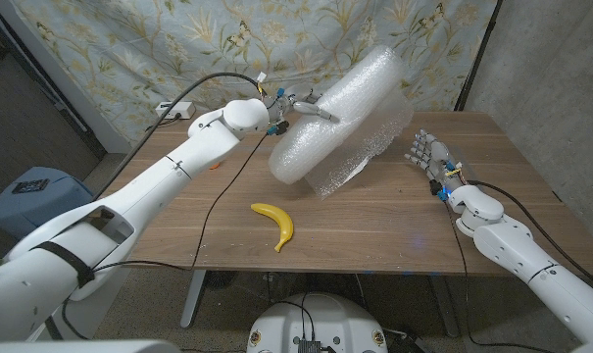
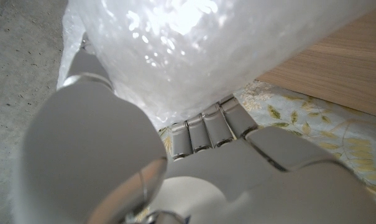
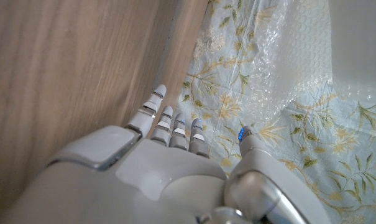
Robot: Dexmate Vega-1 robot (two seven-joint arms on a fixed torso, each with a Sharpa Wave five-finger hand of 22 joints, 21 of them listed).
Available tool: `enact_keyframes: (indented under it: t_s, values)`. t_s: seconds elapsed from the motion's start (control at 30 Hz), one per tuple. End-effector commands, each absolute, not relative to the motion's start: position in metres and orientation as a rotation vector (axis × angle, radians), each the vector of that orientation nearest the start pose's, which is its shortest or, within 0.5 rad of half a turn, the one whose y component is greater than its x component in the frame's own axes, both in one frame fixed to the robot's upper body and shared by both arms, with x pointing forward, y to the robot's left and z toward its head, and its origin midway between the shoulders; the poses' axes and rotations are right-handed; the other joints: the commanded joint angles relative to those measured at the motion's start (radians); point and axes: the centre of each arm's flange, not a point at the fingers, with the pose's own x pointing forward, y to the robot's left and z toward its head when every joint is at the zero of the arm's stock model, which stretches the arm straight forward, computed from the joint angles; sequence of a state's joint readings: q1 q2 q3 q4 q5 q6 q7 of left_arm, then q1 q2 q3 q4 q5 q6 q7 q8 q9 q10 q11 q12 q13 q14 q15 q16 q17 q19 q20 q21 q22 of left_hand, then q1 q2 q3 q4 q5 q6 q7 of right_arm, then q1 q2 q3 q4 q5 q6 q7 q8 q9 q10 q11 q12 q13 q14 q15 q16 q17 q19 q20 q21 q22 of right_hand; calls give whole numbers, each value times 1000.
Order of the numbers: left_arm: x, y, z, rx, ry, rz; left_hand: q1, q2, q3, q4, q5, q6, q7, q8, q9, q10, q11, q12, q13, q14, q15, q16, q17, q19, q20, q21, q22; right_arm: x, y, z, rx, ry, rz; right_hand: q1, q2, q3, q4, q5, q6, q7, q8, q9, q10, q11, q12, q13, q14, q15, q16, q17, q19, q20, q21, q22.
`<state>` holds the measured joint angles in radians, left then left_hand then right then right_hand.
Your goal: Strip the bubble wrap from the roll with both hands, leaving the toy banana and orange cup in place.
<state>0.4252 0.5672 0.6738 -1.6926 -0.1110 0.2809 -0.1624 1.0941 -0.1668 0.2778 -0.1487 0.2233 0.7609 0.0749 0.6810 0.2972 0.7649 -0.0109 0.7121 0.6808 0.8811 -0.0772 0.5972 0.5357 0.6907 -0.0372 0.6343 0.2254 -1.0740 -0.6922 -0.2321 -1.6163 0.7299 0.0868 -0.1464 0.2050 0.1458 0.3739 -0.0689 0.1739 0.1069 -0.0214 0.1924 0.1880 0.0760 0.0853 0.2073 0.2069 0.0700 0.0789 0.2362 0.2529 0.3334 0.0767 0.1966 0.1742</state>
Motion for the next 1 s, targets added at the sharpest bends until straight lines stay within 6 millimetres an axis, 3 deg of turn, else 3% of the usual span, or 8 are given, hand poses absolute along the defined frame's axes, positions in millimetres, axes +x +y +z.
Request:
enact_keyframes:
  t_s: [0.03,0.77,1.0]
  values:
    - [604,114,145,709,-617,-408,182,188,4,-3,9,98,-91,8,10,133,-122,-4,7,168,-154,-1,3,-6,-1,5,2,597,-345,-53,24,-445,74,-2,3,8,0,6,8,1,4,5,5,5,1,4,3,8,5,2,7,7,8,5]
    - [614,121,132,521,-559,-465,181,190,1,-2,15,102,-85,14,11,140,-122,-17,20,175,-153,-5,10,-12,-2,24,1,595,-332,-62,38,-426,132,-2,-4,6,-3,5,8,4,3,5,6,8,2,5,6,13,5,1,9,10,8,5]
    - [617,122,127,485,-548,-475,179,192,0,-1,16,102,-86,15,12,143,-121,-21,21,177,-153,-5,14,-15,-1,30,1,593,-329,-55,30,-443,160,-16,-33,-8,-6,0,-1,18,1,5,7,22,2,5,10,30,3,-2,21,38,12,5]
